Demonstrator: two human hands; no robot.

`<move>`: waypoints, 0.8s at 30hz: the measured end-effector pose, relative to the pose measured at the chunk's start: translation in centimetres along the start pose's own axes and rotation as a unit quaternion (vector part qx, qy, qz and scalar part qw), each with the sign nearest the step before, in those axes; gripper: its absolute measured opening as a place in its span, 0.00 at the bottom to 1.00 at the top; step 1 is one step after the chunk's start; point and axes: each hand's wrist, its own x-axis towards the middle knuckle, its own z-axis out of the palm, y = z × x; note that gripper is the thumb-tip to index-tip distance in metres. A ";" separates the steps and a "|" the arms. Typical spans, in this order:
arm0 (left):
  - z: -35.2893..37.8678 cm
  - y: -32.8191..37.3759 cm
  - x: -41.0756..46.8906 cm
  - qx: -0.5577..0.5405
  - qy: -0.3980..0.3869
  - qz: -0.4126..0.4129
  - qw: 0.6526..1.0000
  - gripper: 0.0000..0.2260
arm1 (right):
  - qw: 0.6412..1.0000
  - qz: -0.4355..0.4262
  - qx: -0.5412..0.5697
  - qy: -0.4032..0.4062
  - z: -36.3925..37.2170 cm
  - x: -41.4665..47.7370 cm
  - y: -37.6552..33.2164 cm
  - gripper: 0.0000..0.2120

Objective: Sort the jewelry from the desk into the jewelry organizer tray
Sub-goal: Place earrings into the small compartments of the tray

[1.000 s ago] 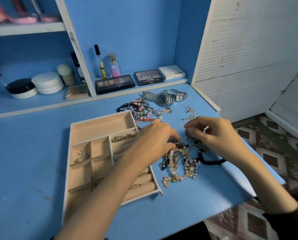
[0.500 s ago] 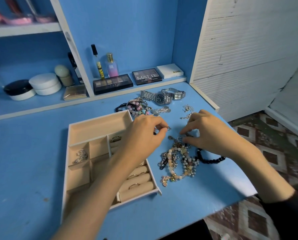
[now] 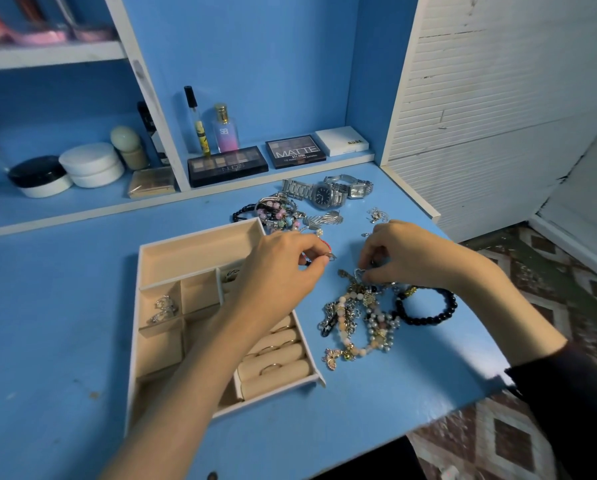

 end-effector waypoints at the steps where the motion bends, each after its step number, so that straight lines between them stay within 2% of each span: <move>1: 0.0 0.0 0.0 0.000 -0.001 0.000 1.000 0.04 | 1.000 0.004 0.006 -0.007 -0.1 0.1 -0.1 0.05; 3: 0.0 0.0 -0.1 -0.003 -0.001 0.000 1.000 0.05 | 1.000 0.006 0.006 -0.011 -0.2 0.1 -0.2 0.08; 10: -0.9 -0.3 -0.4 -0.013 0.014 -0.003 1.000 0.05 | 0.999 0.002 0.019 0.027 0.0 -0.3 -0.4 0.05; 17: -4.1 -2.5 -2.2 -0.037 0.082 -0.039 0.995 0.07 | 0.974 -0.043 0.168 0.147 0.2 -0.1 -3.5 0.06; 21: -6.9 -5.3 -4.1 -0.032 0.141 -0.078 0.986 0.05 | 0.954 -0.063 0.249 0.156 0.6 0.5 -6.1 0.06; 24: -8.9 -7.8 -5.6 -0.031 0.173 -0.110 0.978 0.08 | 0.950 -0.078 0.264 0.147 1.2 1.3 -7.9 0.06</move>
